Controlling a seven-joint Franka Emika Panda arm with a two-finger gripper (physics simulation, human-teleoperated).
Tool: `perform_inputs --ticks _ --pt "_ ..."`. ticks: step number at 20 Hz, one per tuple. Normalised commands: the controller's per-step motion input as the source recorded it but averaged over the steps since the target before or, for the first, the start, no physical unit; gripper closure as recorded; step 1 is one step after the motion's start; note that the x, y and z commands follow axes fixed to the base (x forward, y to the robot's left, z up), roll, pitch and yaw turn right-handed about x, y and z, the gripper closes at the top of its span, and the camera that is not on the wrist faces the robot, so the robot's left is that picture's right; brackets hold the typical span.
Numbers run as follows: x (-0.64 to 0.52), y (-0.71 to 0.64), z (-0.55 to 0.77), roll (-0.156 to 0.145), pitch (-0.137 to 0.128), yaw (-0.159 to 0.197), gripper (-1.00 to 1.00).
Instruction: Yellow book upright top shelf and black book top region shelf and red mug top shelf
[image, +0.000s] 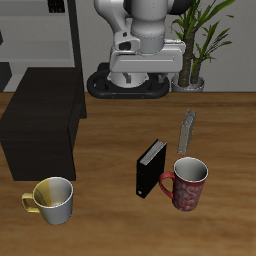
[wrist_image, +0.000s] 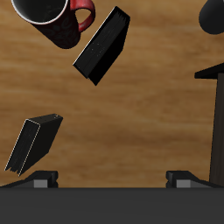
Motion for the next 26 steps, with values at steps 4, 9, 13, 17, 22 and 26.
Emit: perform_inputs --ticks 4,9,13,17,22,26 --pt "0.12 0.18 -0.04 0.024 0.068 -0.083 -1.0" --pt "-0.06 0.36 -0.04 0.017 -0.007 -0.059 -1.0" --pt "-0.15 0.38 -0.02 -0.002 -0.044 -0.036 -1.0" --pt "-0.12 0.54 -0.13 0.01 -0.033 -0.065 -1.0" --pt "-0.1 0.4 -0.15 -0.034 -0.105 0.027 -1.0" --pt "0.03 0.3 -0.26 0.047 0.078 -0.08 -1.0"
